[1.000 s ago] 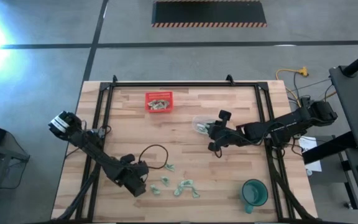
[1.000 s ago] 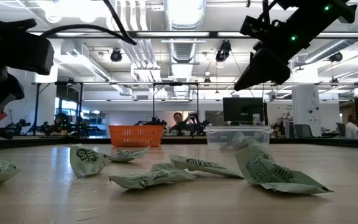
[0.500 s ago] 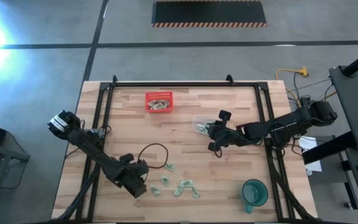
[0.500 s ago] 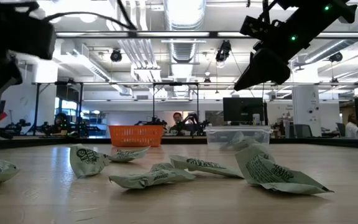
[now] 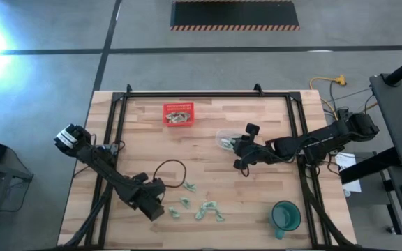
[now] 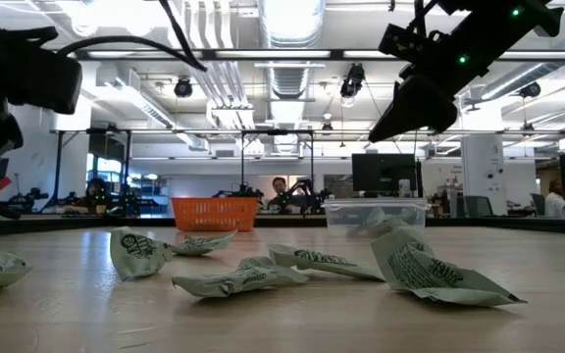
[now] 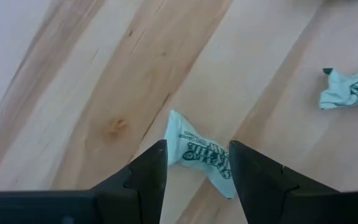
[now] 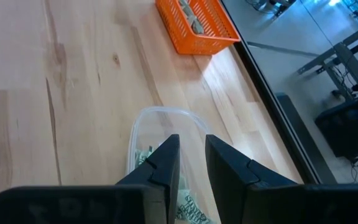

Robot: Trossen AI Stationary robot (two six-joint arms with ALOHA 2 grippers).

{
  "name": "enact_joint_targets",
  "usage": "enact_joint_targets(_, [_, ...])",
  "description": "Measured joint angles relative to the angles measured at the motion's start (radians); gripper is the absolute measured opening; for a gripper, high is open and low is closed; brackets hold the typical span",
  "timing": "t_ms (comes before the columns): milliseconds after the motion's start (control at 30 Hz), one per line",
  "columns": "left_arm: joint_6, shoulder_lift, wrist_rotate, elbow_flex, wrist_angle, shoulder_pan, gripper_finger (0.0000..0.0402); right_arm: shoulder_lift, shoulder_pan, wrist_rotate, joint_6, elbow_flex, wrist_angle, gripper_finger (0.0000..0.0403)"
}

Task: Pick and place items into bin
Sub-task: Put the green stevia packet into the orange bin

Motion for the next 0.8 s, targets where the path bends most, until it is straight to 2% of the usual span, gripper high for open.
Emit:
enact_joint_targets(233, [0.000,0.000,0.020,-0.050,0.120,0.000,0.0155,0.000,0.000,0.000,0.002,0.000,0.002,0.0068])
enact_joint_targets(433, [0.015,0.000,0.034,-0.060,0.121,0.000,0.0155,0.000,0.000,0.000,0.003,0.000,0.003,0.0068])
enact_joint_targets(600, [0.118,0.000,0.039,-0.062,0.112,0.000,0.0146,0.000,0.000,0.000,0.003,0.000,0.006,0.0068])
enact_joint_targets(800, [0.350,0.000,0.010,-0.063,0.098,0.002,0.0110,0.000,0.000,0.000,0.003,0.000,0.007,0.0068])
